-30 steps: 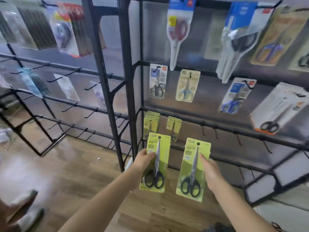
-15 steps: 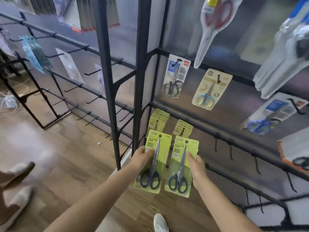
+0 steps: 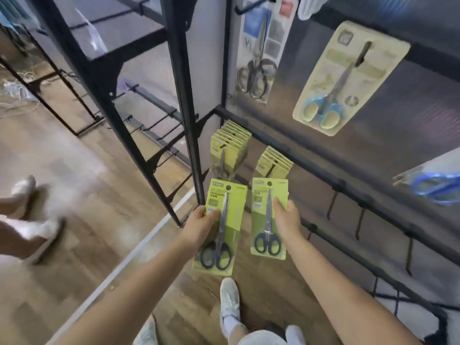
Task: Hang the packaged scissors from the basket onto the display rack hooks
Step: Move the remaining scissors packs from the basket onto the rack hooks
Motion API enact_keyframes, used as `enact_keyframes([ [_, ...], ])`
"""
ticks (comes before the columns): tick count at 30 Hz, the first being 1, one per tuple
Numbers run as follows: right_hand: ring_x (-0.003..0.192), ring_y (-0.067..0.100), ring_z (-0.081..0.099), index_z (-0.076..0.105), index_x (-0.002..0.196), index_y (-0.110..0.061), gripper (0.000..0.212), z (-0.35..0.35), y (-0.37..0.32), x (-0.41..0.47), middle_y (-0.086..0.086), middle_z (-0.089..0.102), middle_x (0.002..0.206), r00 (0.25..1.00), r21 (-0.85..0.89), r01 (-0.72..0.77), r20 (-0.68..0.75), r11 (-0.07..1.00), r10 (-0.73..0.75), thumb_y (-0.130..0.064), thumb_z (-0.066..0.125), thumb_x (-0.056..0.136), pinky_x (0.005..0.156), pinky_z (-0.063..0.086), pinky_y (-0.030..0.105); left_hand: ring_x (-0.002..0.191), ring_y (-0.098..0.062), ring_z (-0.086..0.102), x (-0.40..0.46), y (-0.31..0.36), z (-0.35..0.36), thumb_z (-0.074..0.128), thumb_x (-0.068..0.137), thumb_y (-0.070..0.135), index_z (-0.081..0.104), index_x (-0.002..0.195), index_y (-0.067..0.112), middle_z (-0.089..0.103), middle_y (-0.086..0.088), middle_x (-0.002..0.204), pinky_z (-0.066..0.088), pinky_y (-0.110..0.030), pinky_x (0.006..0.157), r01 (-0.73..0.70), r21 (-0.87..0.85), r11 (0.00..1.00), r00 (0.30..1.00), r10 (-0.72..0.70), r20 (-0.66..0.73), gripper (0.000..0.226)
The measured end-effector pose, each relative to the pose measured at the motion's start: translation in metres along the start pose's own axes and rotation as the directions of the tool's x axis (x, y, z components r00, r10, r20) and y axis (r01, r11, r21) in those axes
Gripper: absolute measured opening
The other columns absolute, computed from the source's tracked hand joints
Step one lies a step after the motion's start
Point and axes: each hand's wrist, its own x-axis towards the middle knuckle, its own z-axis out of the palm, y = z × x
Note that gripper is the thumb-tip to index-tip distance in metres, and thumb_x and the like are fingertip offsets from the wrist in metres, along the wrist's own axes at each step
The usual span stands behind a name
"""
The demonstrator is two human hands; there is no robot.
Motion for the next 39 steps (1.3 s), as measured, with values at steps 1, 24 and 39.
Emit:
enact_keyframes([
  [1,0.139,0.026,0.028,0.024,0.146,-0.003,0.058,0.000,0.000,0.007,0.010,0.029,0.152,1.000,0.001,0.006,0.002,1.000,-0.006,-0.034,0.041,0.100,0.108,0.027,0.035,0.093,-0.033,0.065,0.001,-0.002,0.002,0.059,0.088,0.031,0.062,0.102,0.010,0.069,-0.014,0.102,0.053,-0.047,0.087,0.015,0.001,1.000,1.000,-0.015,-0.004,0.026],
  [24,0.108,0.031,0.054,0.042,0.124,0.000,0.043,0.027,0.003,0.072,0.018,0.054,0.124,0.998,-0.074,0.047,-0.029,0.996,-0.049,-0.036,0.030,0.102,0.074,0.040,0.031,0.070,-0.016,0.061,0.022,0.008,0.012,0.049,0.097,0.022,0.054,0.089,0.021,0.064,-0.002,0.084,0.050,-0.022,0.050,0.050,-0.104,0.993,0.998,-0.053,-0.035,0.010],
  [39,0.116,0.019,0.052,0.039,0.136,-0.009,0.042,-0.037,-0.004,0.051,0.009,0.050,0.133,0.938,-0.340,0.342,0.185,0.876,-0.294,-0.022,0.049,0.097,0.086,0.040,0.025,0.093,-0.025,0.064,0.026,0.002,0.027,0.051,0.096,0.024,0.059,0.108,0.010,0.066,-0.012,0.106,0.053,-0.036,0.081,0.065,0.028,0.998,0.998,-0.065,0.011,0.020],
])
